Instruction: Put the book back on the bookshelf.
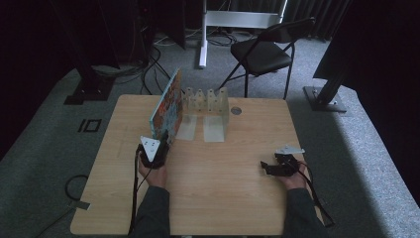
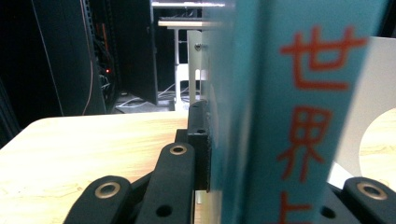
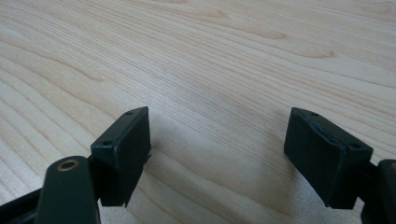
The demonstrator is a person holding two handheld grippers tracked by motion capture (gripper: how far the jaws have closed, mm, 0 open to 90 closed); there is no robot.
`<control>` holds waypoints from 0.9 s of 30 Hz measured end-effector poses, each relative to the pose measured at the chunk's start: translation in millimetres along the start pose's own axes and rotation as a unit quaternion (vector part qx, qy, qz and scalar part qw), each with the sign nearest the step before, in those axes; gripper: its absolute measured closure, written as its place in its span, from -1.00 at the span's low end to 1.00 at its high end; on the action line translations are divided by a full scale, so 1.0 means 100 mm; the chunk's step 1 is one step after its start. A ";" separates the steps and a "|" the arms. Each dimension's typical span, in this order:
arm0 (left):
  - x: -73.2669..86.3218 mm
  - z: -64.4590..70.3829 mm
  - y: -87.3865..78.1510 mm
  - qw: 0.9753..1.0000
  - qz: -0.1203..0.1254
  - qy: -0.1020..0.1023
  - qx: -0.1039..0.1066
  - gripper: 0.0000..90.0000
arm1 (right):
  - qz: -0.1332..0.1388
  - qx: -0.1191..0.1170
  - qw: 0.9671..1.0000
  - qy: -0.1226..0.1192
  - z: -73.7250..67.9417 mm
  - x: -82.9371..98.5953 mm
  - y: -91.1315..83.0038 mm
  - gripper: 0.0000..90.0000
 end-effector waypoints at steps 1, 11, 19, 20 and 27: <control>0.00 0.00 0.00 1.000 0.000 0.000 0.000 0.80 | 0.000 0.000 1.000 0.000 0.00 0.00 0.00 -0.50; 0.03 -0.02 -0.01 1.000 0.000 -0.005 0.000 0.80 | 0.000 0.000 1.000 0.000 0.00 0.00 0.00 -0.50; 0.07 -0.03 -0.04 1.000 -0.003 -0.006 -0.002 0.80 | 0.000 0.001 1.000 0.000 0.00 0.00 0.00 -0.50; 0.07 -0.03 -0.04 1.000 -0.003 -0.007 -0.002 0.80 | 0.000 0.001 1.000 0.000 0.00 0.00 0.00 -0.50; 0.08 -0.03 -0.04 1.000 -0.002 -0.010 -0.002 0.80 | 0.000 0.001 1.000 0.000 0.00 0.00 0.00 -0.50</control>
Point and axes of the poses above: each handheld gripper's, and its own axes: y roughly forward along the jaws, x roughly out of its underside, z roughly to its right, the point moved 5 cm from there along y, roughly forward along the jaws, and after that the axes turned 9 degrees about -y, right-handed, at the moved point
